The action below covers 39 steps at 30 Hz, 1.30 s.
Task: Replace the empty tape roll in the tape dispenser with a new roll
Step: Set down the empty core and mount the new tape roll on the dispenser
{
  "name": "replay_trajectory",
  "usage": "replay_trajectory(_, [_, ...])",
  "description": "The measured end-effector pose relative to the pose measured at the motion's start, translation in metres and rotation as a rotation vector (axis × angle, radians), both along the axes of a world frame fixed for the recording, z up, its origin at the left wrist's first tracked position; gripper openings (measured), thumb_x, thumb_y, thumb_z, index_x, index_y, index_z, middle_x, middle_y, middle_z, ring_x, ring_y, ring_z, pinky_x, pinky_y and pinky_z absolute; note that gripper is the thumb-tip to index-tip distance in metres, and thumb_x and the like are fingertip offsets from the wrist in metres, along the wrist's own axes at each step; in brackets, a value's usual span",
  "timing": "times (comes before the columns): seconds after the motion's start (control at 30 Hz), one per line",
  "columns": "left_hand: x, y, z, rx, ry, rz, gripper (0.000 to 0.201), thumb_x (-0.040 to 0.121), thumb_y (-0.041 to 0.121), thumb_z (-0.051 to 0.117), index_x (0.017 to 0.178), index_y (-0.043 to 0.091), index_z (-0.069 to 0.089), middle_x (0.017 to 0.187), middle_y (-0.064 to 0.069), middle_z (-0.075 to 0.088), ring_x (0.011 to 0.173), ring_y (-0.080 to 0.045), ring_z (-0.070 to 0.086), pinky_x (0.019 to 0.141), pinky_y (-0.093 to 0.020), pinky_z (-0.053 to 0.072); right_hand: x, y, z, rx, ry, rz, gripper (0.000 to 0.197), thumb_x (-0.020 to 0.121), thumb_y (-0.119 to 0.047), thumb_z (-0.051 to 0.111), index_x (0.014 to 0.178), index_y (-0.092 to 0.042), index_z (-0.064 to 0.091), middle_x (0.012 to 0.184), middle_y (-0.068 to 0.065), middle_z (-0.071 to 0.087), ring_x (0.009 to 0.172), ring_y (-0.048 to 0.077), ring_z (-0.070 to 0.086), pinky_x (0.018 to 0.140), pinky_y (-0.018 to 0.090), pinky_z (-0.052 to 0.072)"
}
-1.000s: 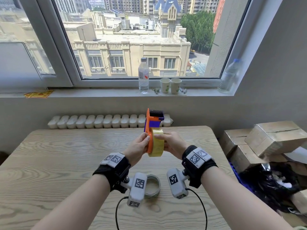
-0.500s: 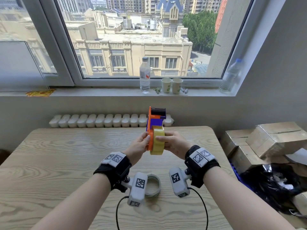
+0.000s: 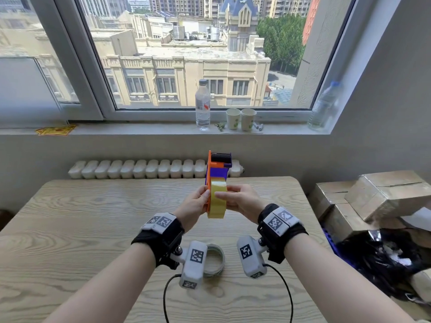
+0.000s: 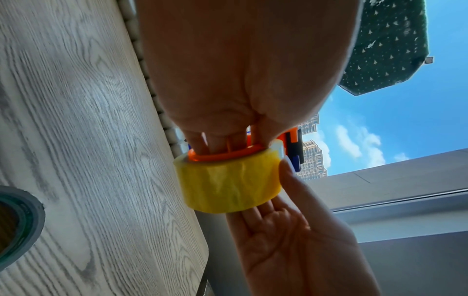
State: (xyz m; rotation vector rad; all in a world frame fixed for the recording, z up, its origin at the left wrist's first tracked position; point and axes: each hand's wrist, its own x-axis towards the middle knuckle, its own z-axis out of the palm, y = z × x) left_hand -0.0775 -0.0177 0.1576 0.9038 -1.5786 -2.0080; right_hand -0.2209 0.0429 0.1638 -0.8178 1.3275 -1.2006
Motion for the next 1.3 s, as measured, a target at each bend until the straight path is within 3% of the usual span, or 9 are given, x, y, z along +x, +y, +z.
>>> replay_trajectory(0.17, [-0.001, 0.003, 0.001, -0.023, -0.012, -0.031, 0.033, 0.1, 0.016, 0.029, 0.127, 0.004, 0.043, 0.121, -0.02, 0.053, 0.109, -0.026, 0.053, 0.091, -0.032, 0.046, -0.001, -0.001, -0.001, 0.034, -0.06, -0.043, 0.034, 0.087, -0.017, 0.063, 0.116, 0.0, 0.061, 0.11, 0.019, 0.066, 0.097, 0.03, 0.066, 0.089, 0.037, 0.054])
replay_trajectory(0.33, [-0.002, 0.006, 0.004, 0.004, 0.008, -0.062, 0.042, 0.096, 0.032, 0.039, 0.13, 0.008, 0.045, 0.128, -0.017, 0.058, 0.112, -0.026, 0.059, 0.088, -0.034, 0.05, -0.005, 0.002, 0.002, 0.043, -0.06, -0.016, 0.035, 0.087, -0.018, 0.062, 0.116, 0.0, 0.059, 0.102, 0.012, 0.067, 0.09, 0.023, 0.066, 0.078, 0.029, 0.056])
replay_trajectory(0.5, [0.0, 0.007, 0.004, 0.021, 0.042, -0.088, 0.04, 0.09, 0.01, 0.051, 0.129, 0.002, 0.042, 0.108, -0.013, 0.063, 0.093, -0.018, 0.063, 0.074, -0.023, 0.055, -0.008, 0.003, 0.002, 0.069, -0.047, -0.011, 0.039, 0.086, -0.02, 0.063, 0.119, 0.001, 0.059, 0.112, 0.021, 0.066, 0.098, 0.03, 0.065, 0.089, 0.038, 0.053])
replay_trajectory(0.6, [0.0, 0.006, 0.004, 0.012, 0.036, -0.121, 0.042, 0.089, 0.003, 0.052, 0.129, 0.0, 0.04, 0.101, -0.008, 0.065, 0.089, -0.015, 0.065, 0.07, -0.02, 0.055, -0.009, 0.004, 0.002, 0.091, -0.06, -0.028, 0.038, 0.088, -0.021, 0.059, 0.12, 0.0, 0.057, 0.119, 0.023, 0.064, 0.101, 0.031, 0.065, 0.085, 0.036, 0.054])
replay_trajectory(0.77, [0.0, 0.004, 0.004, -0.007, 0.001, -0.156, 0.047, 0.087, 0.002, 0.055, 0.131, 0.001, 0.039, 0.108, -0.013, 0.064, 0.097, -0.019, 0.063, 0.075, -0.024, 0.053, -0.013, 0.006, 0.001, 0.114, -0.041, -0.046, 0.036, 0.089, -0.025, 0.057, 0.116, -0.002, 0.059, 0.113, 0.02, 0.067, 0.095, 0.028, 0.066, 0.082, 0.034, 0.054])
replay_trajectory(0.97, [0.001, 0.002, 0.003, -0.01, -0.023, -0.17, 0.048, 0.086, 0.002, 0.056, 0.131, 0.004, 0.04, 0.12, -0.02, 0.059, 0.106, -0.024, 0.06, 0.082, -0.028, 0.048, -0.015, 0.005, 0.003, 0.118, 0.065, -0.112, 0.033, 0.09, -0.035, 0.056, 0.095, -0.003, 0.065, 0.094, 0.015, 0.068, 0.079, 0.025, 0.066, 0.076, 0.033, 0.056])
replay_trajectory(1.13, [0.0, 0.001, -0.001, -0.009, -0.011, -0.144, 0.044, 0.089, 0.006, 0.053, 0.131, 0.002, 0.04, 0.111, -0.013, 0.063, 0.097, -0.02, 0.062, 0.079, -0.026, 0.051, -0.018, 0.007, 0.003, 0.091, 0.055, -0.15, 0.038, 0.09, -0.029, 0.058, 0.117, -0.001, 0.056, 0.104, 0.017, 0.067, 0.087, 0.028, 0.066, 0.082, 0.04, 0.055])
replay_trajectory(1.2, [-0.002, 0.0, -0.002, -0.022, -0.015, -0.129, 0.041, 0.091, 0.007, 0.05, 0.13, 0.002, 0.04, 0.106, -0.009, 0.064, 0.094, -0.017, 0.062, 0.078, -0.023, 0.053, -0.018, 0.008, 0.003, 0.014, 0.077, -0.158, 0.036, 0.089, -0.016, 0.059, 0.123, -0.01, 0.051, 0.106, 0.014, 0.064, 0.087, 0.023, 0.065, 0.078, 0.037, 0.057])
replay_trajectory(1.3, [-0.001, -0.001, -0.002, -0.035, -0.009, -0.106, 0.038, 0.092, 0.005, 0.049, 0.129, 0.002, 0.041, 0.102, -0.007, 0.064, 0.089, -0.013, 0.063, 0.07, -0.017, 0.054, -0.016, 0.006, 0.001, -0.066, 0.212, -0.148, 0.039, 0.089, -0.011, 0.059, 0.127, -0.007, 0.054, 0.106, 0.011, 0.063, 0.088, 0.018, 0.063, 0.075, 0.029, 0.057])
